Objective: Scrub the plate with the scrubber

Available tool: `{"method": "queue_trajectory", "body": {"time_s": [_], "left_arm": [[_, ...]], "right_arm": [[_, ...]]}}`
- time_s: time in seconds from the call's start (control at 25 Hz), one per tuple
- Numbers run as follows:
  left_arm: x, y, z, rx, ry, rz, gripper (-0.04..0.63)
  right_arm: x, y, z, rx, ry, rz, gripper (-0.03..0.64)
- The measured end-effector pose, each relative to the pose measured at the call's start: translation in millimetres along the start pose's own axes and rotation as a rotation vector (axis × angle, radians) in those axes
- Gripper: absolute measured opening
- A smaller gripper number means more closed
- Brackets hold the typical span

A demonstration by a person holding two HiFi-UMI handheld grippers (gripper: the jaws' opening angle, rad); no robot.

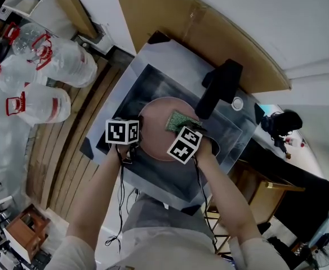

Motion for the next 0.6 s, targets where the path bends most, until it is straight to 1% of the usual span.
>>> {"method": "queue_trajectory", "body": {"time_s": [0.08, 0.2, 0.44, 0.6], "left_arm": [[0, 0, 0, 0.006, 0.000, 0.002, 0.035], [-1, 0, 0, 0.005, -0.010, 0.003, 0.034], [-1, 0, 0, 0.011, 0.009, -0.003, 0.034], [1, 0, 0, 0.012, 0.020, -0.010, 0.034]], "right_arm": [[-17, -2, -15, 0.016, -0.070, -0.064, 0.114], [-39, -3, -25, -0.014, -0.120, -0.118, 0.114], [-58, -6, -15, -0.055, -0.110, -0.185, 0.114], [-62, -8, 8, -0.133, -0.084, -0.195, 0.114]]}}
Point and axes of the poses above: the fingertips, and each gripper's own axes: y backward along the fingers, z to its left, x out of its underside, the point moved 6 cm from there along y, backward along the fingers, and after that the axes turned 10 degrees about -y, right-handed, at the moved point
